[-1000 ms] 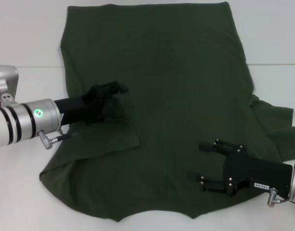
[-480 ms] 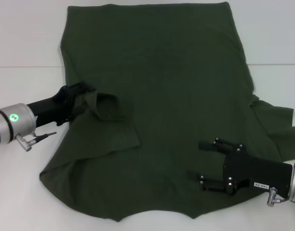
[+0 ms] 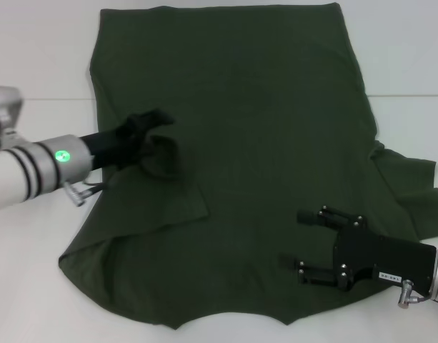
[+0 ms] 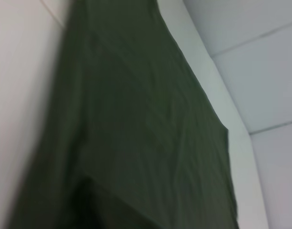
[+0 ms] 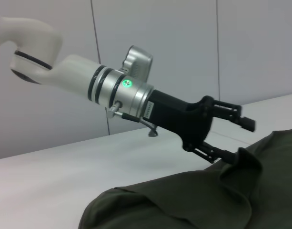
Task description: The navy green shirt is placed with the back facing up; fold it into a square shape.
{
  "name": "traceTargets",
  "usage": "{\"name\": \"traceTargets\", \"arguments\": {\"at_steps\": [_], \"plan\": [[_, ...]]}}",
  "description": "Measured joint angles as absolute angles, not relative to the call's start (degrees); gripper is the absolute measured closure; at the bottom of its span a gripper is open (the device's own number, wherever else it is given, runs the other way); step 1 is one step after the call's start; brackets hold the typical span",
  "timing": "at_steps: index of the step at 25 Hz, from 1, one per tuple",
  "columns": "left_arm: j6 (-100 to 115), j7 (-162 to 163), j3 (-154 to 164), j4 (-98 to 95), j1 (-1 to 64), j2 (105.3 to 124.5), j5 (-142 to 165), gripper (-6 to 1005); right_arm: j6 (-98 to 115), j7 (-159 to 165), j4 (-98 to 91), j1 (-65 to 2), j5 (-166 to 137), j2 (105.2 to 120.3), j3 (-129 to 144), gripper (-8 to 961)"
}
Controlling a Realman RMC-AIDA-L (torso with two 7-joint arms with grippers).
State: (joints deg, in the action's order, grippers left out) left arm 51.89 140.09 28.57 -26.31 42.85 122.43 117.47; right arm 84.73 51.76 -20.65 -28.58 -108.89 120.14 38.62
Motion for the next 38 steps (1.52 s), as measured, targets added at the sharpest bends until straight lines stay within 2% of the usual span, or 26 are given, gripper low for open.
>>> {"name": "traceTargets", "arguments": {"at_steps": [5, 9, 11, 12, 16, 22, 25, 30, 32, 34, 38], "plan": [[55.0, 138.6, 28.6, -25.2, 45.4, 123.03, 114.7, 174, 84.8, 51.8, -20.7, -28.6, -108.9, 120.14, 38.6, 69], [62.3, 135.1, 28.3, -25.6, 43.4, 122.62, 108.4, 179, 84.8, 51.8, -20.7, -28.6, -108.7, 120.15, 38.6, 70], [68.3, 128.4, 28.2, -26.0, 39.1, 121.67, 104.1, 184, 84.7, 51.8, -20.7, -28.5, -108.5, 120.15, 38.6, 71], [68.3, 128.4, 28.2, -26.0, 39.1, 121.67, 104.1, 186, 84.7, 51.8, -20.7, -28.5, -108.5, 120.15, 38.6, 70], [78.0, 115.1, 27.6, -29.0, 32.6, 121.25, 103.1, 193, 84.8, 55.5, -21.0, -28.0, -105.9, 119.97, 38.6, 69], [96.9, 86.0, 24.4, -38.7, 22.4, 123.44, 103.3, 188, 84.6, 83.0, -33.2, -26.4, -104.6, 119.29, 38.6, 69], [99.5, 78.8, 24.3, -41.3, 19.4, 123.78, 105.1, 185, 84.5, 100.7, -43.4, -26.0, -108.6, 117.93, 38.6, 68], [101.3, 72.8, 24.4, -43.2, 17.7, 123.91, 111.9, 181, 86.1, 134.8, -58.8, -28.7, -125.7, 113.06, 38.2, 68], [101.8, 71.8, 24.4, -43.3, 17.8, 123.92, 113.2, 179, 88.3, 144.7, -61.9, -31.2, -134.2, 111.72, 36.8, 68], [102.1, 70.9, 24.5, -43.2, 17.9, 123.92, 113.6, 178, 91.0, 150.5, -64.6, -34.5, -143.0, 111.43, 34.1, 68], [102.3, 68.8, 24.7, -43.0, 18.0, 123.93, 114.0, 176, 91.8, 152.8, -65.9, -40.1, -158.2, 112.35, 32.1, 68]]}}
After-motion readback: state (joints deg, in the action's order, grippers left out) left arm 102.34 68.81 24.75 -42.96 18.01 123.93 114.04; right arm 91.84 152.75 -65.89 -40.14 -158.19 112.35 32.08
